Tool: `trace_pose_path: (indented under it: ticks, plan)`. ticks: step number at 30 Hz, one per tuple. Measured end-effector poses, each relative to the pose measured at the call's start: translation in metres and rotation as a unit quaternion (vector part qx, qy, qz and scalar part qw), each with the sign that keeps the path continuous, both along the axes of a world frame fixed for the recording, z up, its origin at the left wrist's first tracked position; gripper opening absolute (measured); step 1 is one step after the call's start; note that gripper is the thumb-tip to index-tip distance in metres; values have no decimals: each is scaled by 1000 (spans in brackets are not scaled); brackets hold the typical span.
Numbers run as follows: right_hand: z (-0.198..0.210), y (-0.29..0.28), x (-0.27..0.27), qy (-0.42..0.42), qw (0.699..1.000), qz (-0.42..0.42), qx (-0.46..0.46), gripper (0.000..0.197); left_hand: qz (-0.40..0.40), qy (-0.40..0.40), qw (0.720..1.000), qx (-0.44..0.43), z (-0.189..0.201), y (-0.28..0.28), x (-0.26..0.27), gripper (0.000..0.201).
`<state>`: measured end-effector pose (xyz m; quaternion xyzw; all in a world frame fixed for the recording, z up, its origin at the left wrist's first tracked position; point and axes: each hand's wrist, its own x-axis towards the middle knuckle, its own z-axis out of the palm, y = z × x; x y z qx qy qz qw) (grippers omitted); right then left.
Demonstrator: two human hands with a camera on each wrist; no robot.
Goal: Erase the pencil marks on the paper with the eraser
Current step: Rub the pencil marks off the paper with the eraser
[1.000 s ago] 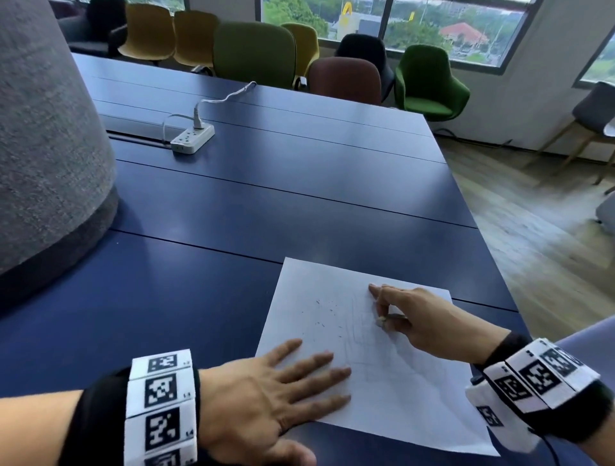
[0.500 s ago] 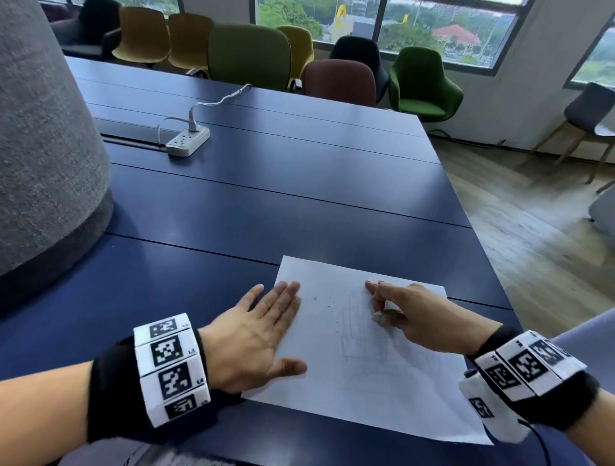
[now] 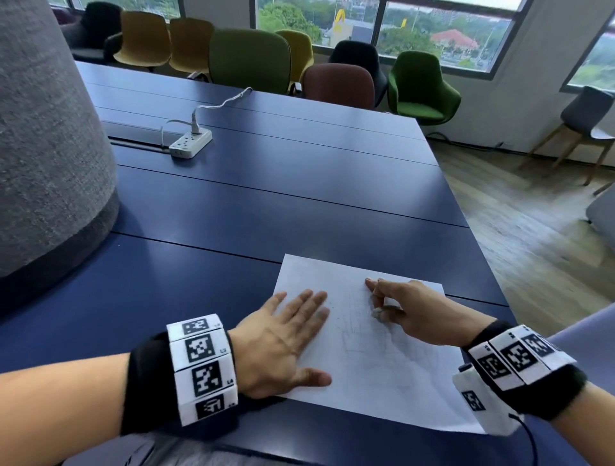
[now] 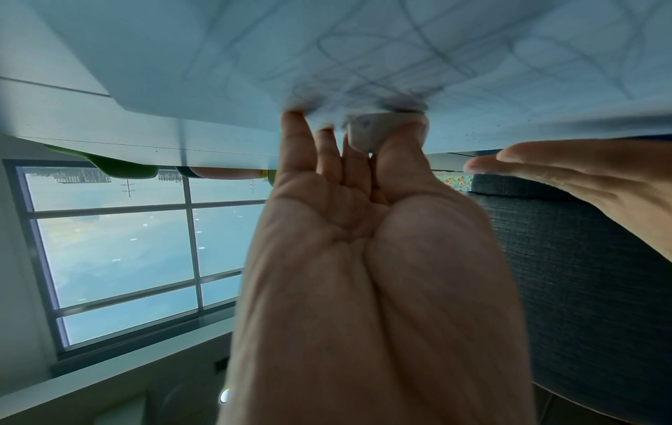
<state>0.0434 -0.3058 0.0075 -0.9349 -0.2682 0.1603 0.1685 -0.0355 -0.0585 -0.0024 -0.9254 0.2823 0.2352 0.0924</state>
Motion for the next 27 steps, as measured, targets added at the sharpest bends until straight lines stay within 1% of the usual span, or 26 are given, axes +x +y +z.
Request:
trace_pose_path:
  ticks: [2, 4, 5, 7, 10, 11, 13, 15, 16, 17, 19, 21, 22, 23, 25, 26, 27]
  plan:
    - [-1, 1, -1, -4, 1000, -4, 6, 15, -42, 23, 998, -40, 1, -14, -4, 90]
    - [-3, -1, -3, -8, 1000, -8, 18, 15, -55, 35, 996, -54, -3, -22, -7, 88]
    - [-4, -2, -6, -6, 1000, -11, 23, 15, -46, 35, 997, -44, -5, -21, -8, 88]
    - [-7, -5, -10, 3, 999, -15, 35, 14, 3, 35, 999, -14, -4, -10, -7, 92]
    - [-10, -9, -12, 13, 999, -21, 47, 12, 77, 21, 996, 29, 2, 8, 1, 111]
    - [-9, -9, -12, 17, 999, -21, 45, 13, 89, 14, 996, 25, 4, 10, 5, 113]
    - [-7, -8, -12, 20, 999, -18, 39, 15, 84, 18, 996, -12, 7, 2, 16, 99]
    - [-5, -7, -12, 14, 999, -13, 31, 18, 56, 37, 996, -66, 10, -17, 27, 88]
    - [-4, -7, -12, 11, 999, -10, 32, 19, 37, 45, 995, -78, 10, -27, 32, 85]
    - [-4, -8, -11, 10, 999, -7, 35, 20, 21, 52, 995, -81, 8, -35, 35, 83]
    - [-5, -9, -10, 13, 999, -6, 47, 21, 8, 60, 996, -59, 1, -43, 37, 81]
    - [-7, -11, -9, 22, 998, -10, 51, 23, 19, 50, 998, -31, -5, -33, 35, 83]
    - [-7, -12, -9, 27, 998, -13, 52, 23, 39, 46, 998, -22, -6, -24, 35, 86]
    - [-7, -12, -9, 32, 998, -16, 55, 23, 67, 43, 997, -11, -5, -12, 35, 91]
    - [-8, -13, -10, 33, 997, -18, 60, 23, 125, 25, 992, 3, -2, 7, 37, 108]
    - [-9, -13, -9, 32, 998, -17, 60, 23, 142, 16, 990, -2, 0, 11, 38, 112]
    - [-9, -13, -9, 32, 998, -15, 61, 23, 135, 8, 991, -5, 2, 10, 37, 108]
